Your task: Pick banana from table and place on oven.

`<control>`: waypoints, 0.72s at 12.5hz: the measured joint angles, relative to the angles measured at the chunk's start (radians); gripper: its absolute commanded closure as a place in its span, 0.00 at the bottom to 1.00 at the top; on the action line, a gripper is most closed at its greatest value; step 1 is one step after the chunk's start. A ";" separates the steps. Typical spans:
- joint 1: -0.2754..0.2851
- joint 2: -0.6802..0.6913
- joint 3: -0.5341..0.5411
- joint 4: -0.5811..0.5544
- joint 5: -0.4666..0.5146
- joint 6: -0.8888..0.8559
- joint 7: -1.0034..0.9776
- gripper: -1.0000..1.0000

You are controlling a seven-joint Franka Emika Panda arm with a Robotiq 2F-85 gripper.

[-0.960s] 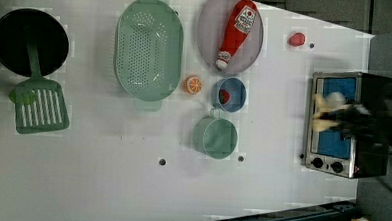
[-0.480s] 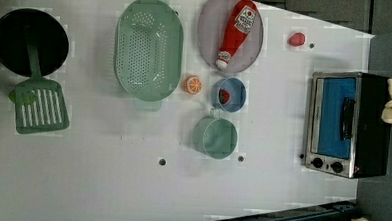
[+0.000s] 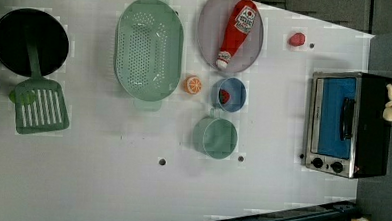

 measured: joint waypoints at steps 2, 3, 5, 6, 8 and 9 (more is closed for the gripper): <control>-0.016 0.060 -0.075 -0.029 0.005 0.008 -0.087 0.73; -0.017 0.092 -0.125 -0.031 0.022 0.044 -0.154 0.73; -0.026 0.142 -0.210 -0.036 -0.009 0.132 -0.299 0.73; -0.028 0.161 -0.254 -0.039 -0.003 0.167 -0.356 0.73; -0.039 0.202 -0.327 -0.035 -0.003 0.204 -0.472 0.73; -0.060 0.229 -0.336 -0.025 -0.005 0.228 -0.522 0.73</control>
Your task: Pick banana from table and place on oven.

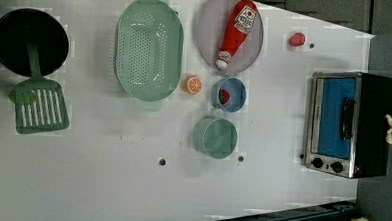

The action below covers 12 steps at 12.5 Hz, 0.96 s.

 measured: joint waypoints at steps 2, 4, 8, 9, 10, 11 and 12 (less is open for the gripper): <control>-0.011 0.026 -0.019 0.000 0.022 0.021 -0.057 0.73; -0.010 0.041 -0.021 -0.008 0.045 0.057 -0.074 0.61; -0.002 0.065 -0.018 -0.017 0.047 0.087 -0.092 0.16; -0.002 0.063 -0.011 -0.020 0.049 0.084 -0.095 0.05; -0.005 0.062 -0.002 -0.017 0.039 0.064 -0.104 0.00; -0.003 0.067 0.000 -0.009 0.040 0.061 -0.109 0.00; 0.000 0.067 0.003 0.005 0.045 0.056 -0.117 0.00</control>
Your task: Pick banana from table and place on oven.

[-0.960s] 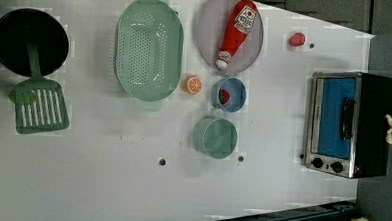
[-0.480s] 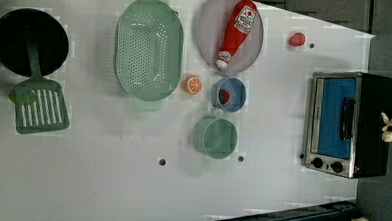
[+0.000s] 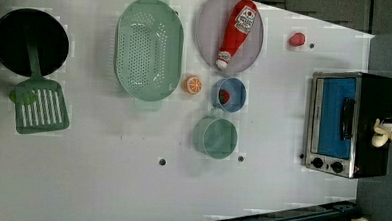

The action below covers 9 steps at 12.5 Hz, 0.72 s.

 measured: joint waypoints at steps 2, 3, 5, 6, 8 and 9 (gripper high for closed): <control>0.006 -0.004 0.008 0.044 0.014 -0.011 -0.039 0.00; 0.013 -0.029 0.018 0.060 0.015 -0.024 -0.054 0.00; 0.027 -0.112 0.048 0.096 -0.005 -0.125 -0.062 0.00; 0.046 -0.161 0.063 0.115 -0.005 -0.185 -0.049 0.00; 0.056 -0.253 0.139 0.156 0.020 -0.306 0.016 0.00; 0.054 -0.295 0.195 0.174 0.013 -0.392 0.103 0.00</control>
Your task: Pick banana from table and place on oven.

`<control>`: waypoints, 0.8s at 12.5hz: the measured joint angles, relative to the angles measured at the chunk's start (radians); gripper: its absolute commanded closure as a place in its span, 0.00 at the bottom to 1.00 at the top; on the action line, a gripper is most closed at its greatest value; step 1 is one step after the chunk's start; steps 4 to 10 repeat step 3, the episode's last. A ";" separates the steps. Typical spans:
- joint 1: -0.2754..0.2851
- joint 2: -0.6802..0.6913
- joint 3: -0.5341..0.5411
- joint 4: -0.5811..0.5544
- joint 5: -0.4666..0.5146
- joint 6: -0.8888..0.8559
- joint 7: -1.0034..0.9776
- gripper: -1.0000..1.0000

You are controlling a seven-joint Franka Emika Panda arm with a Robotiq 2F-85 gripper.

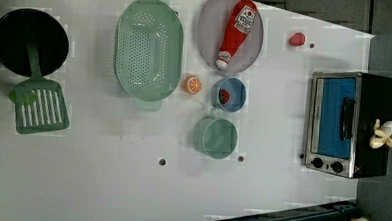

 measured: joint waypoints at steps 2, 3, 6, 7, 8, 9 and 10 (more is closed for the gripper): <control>0.010 -0.093 0.140 -0.011 -0.024 -0.110 0.234 0.00; 0.020 -0.121 0.211 -0.002 -0.008 -0.123 0.337 0.00; 0.020 -0.121 0.211 -0.002 -0.008 -0.123 0.337 0.00; 0.020 -0.121 0.211 -0.002 -0.008 -0.123 0.337 0.00; 0.020 -0.121 0.211 -0.002 -0.008 -0.123 0.337 0.00; 0.020 -0.121 0.211 -0.002 -0.008 -0.123 0.337 0.00; 0.020 -0.121 0.211 -0.002 -0.008 -0.123 0.337 0.00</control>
